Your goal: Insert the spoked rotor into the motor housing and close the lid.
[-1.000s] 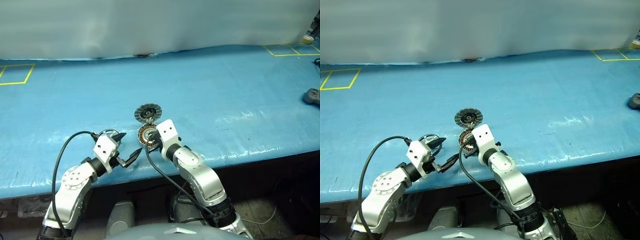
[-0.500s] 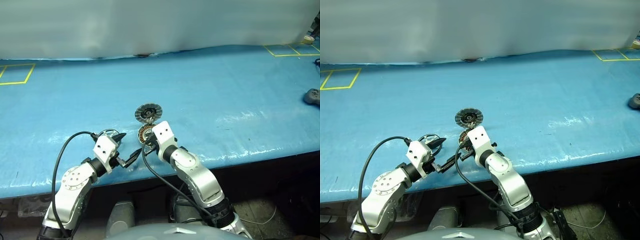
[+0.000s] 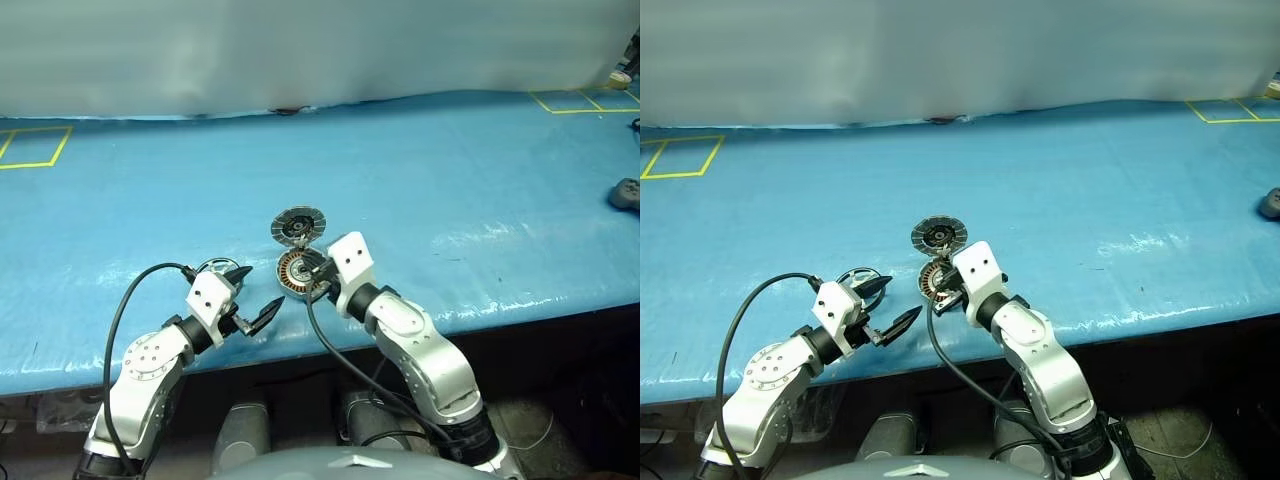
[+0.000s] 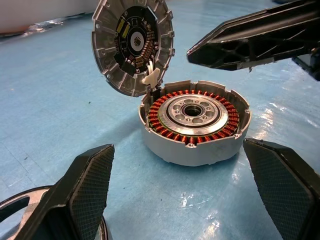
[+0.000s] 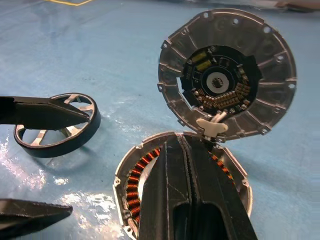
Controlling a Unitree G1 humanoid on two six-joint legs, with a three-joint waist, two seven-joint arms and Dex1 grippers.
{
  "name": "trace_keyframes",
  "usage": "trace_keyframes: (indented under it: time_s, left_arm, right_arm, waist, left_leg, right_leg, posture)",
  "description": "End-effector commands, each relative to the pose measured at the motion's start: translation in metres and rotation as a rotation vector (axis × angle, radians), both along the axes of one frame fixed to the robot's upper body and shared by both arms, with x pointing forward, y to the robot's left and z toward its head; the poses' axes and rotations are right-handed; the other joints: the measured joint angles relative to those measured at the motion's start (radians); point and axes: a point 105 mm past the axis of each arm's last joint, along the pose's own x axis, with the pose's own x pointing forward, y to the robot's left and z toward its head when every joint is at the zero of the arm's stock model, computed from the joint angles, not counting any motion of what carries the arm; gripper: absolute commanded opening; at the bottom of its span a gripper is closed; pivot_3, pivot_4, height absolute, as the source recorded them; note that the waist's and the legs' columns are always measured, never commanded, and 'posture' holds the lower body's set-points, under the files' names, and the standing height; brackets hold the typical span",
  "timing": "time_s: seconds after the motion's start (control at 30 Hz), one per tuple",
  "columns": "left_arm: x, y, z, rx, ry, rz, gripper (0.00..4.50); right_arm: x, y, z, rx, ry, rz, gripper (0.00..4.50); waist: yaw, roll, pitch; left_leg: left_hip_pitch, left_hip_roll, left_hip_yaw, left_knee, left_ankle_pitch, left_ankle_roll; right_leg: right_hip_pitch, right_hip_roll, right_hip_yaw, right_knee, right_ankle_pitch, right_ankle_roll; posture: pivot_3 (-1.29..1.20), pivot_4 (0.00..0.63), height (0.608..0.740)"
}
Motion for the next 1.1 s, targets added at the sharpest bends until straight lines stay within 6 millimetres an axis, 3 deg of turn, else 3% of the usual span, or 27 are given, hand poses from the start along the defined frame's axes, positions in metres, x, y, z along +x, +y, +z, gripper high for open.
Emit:
trace_keyframes:
  time_s: [0.03, 0.3, 0.57, 0.8, 0.93, 1.1]
  left_arm:
    - [0.002, -0.002, 0.012, -0.014, -0.048, -0.014, 4.50]
    - [0.005, 0.011, 0.021, 0.006, -0.085, 0.034, 4.50]
    - [0.007, 0.035, 0.047, 0.060, -0.131, 0.043, 4.50]
    - [0.011, 0.049, 0.059, 0.114, -0.102, 0.023, 4.50]
    - [0.012, 0.052, 0.056, 0.133, -0.059, -0.015, 4.50]
    - [0.016, 0.064, 0.051, 0.205, -0.001, -0.062, 4.50]
  right_arm:
    - [-0.004, -0.010, 0.006, 0.018, -0.027, 0.010, 0.02]
    - [-0.012, -0.017, 0.002, -0.023, -0.007, 0.069, 0.02]
    - [-0.023, -0.005, 0.014, -0.017, -0.042, 0.208, 0.02]
    - [-0.035, 0.003, 0.022, -0.052, -0.076, 0.371, 0.02]
    - [-0.033, -0.002, 0.035, -0.009, -0.214, 0.390, 0.02]
    - [-0.032, -0.007, 0.026, 0.078, -0.255, 0.369, 0.02]
  waist:
    - [0.000, 0.000, 0.000]
    - [0.001, 0.000, 0.000]
    - [0.002, 0.000, 0.000]
    - [0.002, -0.001, 0.000]
    - [0.002, -0.001, 0.001]
    - [0.002, -0.001, 0.001]
  left_leg:
    - [0.000, 0.000, 0.000, 0.000, 0.000, 0.000]
    - [0.000, 0.000, 0.001, 0.000, 0.000, 0.000]
    - [0.000, 0.000, 0.001, 0.000, 0.000, 0.000]
    - [0.000, 0.000, 0.001, 0.000, 0.000, 0.000]
    - [0.000, 0.000, 0.000, 0.000, 0.000, 0.000]
    - [0.001, 0.000, 0.000, 0.000, 0.000, 0.000]
  right_leg:
    - [0.000, 0.000, 0.000, 0.000, 0.000, 0.000]
    - [0.000, 0.000, 0.000, 0.000, 0.000, 0.000]
    - [0.000, 0.000, 0.000, 0.000, 0.000, 0.000]
    - [0.000, 0.000, 0.000, 0.000, 0.000, 0.000]
    - [0.000, 0.000, -0.001, 0.000, 0.000, 0.000]
    - [0.000, 0.000, -0.001, 0.000, 0.000, 0.000]
  posture:
    - [0.00, 0.150, 0.740]
    - [0.00, 0.150, 0.740]
    - [0.00, 0.150, 0.740]
    - [0.00, 0.150, 0.740]
    - [0.00, 0.150, 0.740]
    - [0.00, 0.150, 0.740]
